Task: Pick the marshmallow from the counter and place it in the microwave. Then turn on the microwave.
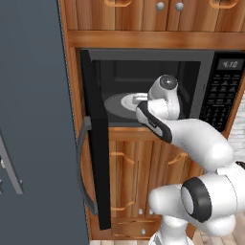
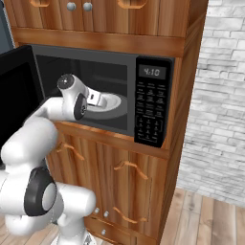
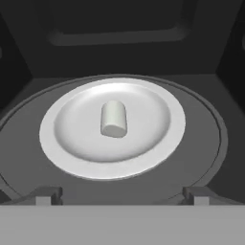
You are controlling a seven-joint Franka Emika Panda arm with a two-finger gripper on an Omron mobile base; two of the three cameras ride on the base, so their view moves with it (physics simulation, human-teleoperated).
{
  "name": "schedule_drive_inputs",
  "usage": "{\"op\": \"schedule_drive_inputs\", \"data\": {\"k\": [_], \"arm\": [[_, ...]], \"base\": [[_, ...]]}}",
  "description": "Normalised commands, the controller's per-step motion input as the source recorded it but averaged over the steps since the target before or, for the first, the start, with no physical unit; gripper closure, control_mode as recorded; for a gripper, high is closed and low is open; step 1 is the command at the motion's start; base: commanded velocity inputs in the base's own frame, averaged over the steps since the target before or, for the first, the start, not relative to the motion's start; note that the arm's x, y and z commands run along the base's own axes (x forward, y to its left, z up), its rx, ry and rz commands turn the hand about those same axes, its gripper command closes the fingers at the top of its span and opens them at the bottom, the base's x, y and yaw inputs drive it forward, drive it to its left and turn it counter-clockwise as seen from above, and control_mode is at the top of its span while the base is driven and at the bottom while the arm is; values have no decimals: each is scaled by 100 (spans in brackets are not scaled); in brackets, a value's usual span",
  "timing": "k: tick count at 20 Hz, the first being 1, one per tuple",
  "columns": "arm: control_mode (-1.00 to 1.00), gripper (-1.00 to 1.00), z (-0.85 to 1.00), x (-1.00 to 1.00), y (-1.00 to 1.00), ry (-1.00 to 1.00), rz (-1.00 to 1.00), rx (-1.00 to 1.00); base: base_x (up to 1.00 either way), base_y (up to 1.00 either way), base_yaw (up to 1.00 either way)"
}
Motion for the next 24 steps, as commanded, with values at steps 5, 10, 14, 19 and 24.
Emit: {"op": "schedule_drive_inputs", "data": {"k": [5,10,14,19,24], "arm": [[-100,-100,0,-55,-13,-4,0,2],[-100,-100,3,-56,-8,-9,0,1],[-100,-100,11,-50,0,-9,0,0],[-100,-100,12,-52,0,-7,0,0],[-100,-100,12,-54,-4,-5,0,0]], "base": [[0,0,0],[0,0,0],[0,0,0],[0,0,0],[0,0,0]]}}
